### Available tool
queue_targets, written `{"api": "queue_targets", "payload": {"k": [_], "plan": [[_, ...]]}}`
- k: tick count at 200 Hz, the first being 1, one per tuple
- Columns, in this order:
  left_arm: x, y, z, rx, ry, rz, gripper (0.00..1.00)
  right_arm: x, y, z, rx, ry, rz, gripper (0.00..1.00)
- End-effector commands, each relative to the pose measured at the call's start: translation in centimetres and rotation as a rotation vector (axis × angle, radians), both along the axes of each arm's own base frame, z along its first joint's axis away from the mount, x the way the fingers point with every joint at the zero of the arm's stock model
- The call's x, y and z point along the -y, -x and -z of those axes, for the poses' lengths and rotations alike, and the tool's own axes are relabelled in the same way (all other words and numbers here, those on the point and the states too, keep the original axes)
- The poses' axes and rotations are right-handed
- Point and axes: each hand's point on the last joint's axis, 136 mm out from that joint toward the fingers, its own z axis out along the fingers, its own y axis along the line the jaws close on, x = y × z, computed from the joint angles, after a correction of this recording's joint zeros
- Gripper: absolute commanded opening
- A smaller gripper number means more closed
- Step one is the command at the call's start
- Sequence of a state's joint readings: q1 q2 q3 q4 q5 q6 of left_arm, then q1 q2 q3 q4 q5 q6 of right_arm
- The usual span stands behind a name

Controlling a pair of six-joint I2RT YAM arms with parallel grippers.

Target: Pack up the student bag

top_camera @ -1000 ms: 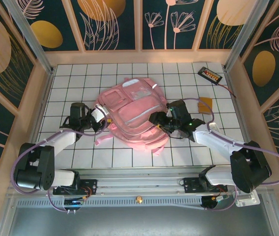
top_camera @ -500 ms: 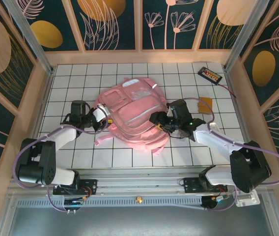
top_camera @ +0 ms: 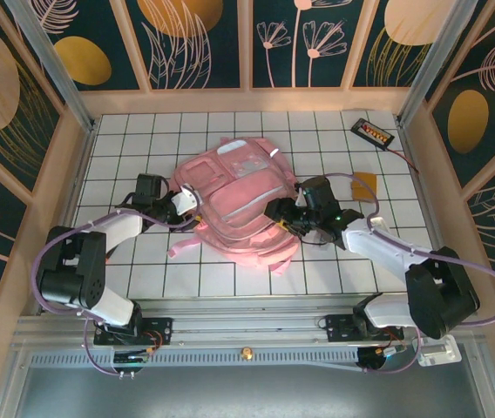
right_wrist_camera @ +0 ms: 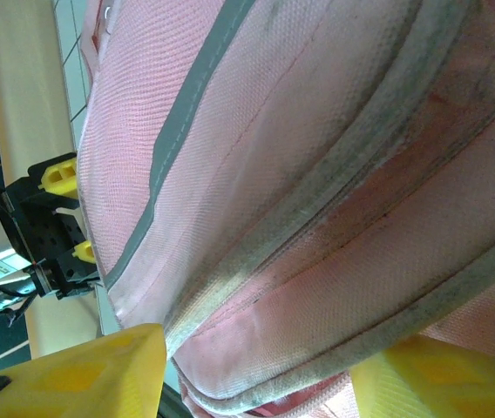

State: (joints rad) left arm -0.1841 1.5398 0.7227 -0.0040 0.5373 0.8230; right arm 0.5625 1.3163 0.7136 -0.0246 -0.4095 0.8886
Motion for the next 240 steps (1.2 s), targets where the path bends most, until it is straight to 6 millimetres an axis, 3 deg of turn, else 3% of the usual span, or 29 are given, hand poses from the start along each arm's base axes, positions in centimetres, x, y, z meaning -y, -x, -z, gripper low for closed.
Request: {"api": "queue_targets", "payload": {"k": [1, 30, 79, 141, 176, 240], "plan": [[0.1, 0.0, 0.3, 0.001, -0.026, 0.016, 0.54, -0.7, -1.4, -1.6, 0.068, -0.035, -0.013, 0.57], [0.1, 0.0, 0.2, 0.021, -0.031, 0.012, 0.54, -0.9, -1.4, -1.2, 0.057, -0.045, -0.014, 0.57], [1.1, 1.5, 0.9, 0.027, -0.078, 0.107, 0.42, -1.0, -1.6, -1.3, 0.057, -0.049, -0.009, 0.57], [2.2, 2.4, 0.8, 0.020, -0.082, 0.178, 0.41, -0.7, -1.5, -1.6, 0.064, -0.048, -0.001, 0.57], [2.5, 3.0, 1.2, -0.005, -0.094, 0.190, 0.12, -0.7, -1.5, -1.5, 0.064, -0.045, 0.003, 0.57], [2.6, 3.8, 0.8, 0.000, -0.071, 0.183, 0.00, -0.7, -1.4, -1.3, 0.061, -0.048, 0.003, 0.57]]}}
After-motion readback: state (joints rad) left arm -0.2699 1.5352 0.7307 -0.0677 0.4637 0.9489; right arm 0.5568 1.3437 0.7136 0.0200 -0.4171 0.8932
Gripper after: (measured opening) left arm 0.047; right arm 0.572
